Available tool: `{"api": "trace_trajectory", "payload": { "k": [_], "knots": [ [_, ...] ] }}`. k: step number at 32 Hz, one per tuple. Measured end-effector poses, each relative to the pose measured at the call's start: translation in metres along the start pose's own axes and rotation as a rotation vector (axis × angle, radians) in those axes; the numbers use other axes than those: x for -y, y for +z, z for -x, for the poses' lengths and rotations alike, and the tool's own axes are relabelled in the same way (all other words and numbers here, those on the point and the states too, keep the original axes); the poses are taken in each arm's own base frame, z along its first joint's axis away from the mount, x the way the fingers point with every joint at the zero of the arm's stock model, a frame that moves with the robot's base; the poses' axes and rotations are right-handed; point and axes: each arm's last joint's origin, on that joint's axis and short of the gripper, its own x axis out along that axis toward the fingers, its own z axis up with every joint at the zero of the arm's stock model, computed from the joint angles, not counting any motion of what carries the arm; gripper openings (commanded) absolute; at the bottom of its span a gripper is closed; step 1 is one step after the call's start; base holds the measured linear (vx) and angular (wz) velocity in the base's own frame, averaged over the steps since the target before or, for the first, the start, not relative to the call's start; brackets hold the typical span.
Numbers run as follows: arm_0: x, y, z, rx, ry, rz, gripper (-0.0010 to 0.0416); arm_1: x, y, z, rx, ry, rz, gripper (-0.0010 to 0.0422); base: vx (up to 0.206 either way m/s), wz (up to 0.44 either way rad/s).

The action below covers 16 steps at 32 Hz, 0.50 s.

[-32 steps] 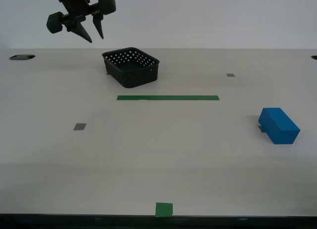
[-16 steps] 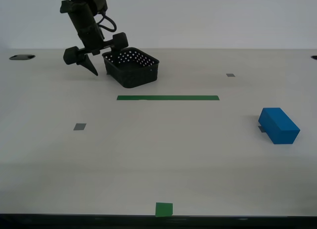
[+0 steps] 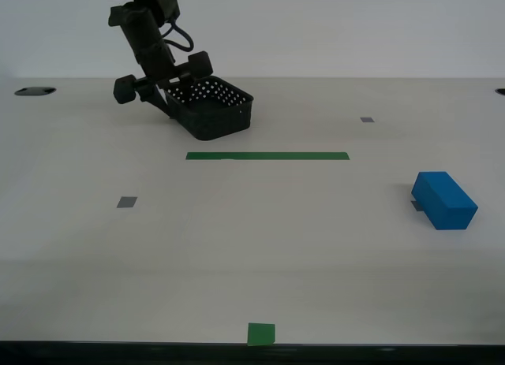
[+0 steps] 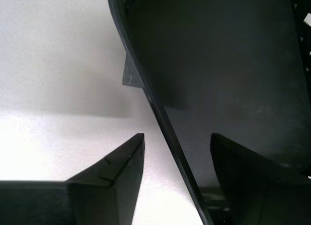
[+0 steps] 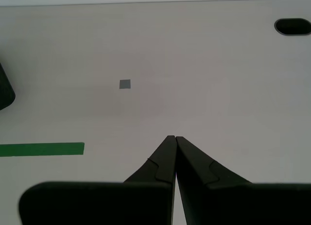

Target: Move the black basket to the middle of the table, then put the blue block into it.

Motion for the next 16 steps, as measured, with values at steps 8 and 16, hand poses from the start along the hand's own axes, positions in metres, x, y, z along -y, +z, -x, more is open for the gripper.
{"api": "trace_trajectory", "payload": {
  "k": [8,16],
  "knots": [
    [-0.0003,0.0000,0.0000,0.000,0.001,0.001,0.0001,0.0007,-0.0008,-0.0003,-0.012,-0.020,-0.022,-0.0004,0.000,0.000],
    [-0.0005,0.0000,0.0000,0.000,0.002,0.002,0.0001,0.0021,-0.0056,0.0010,-0.094,-0.094,-0.035,-0.0002,0.000,0.000]
  ]
}}
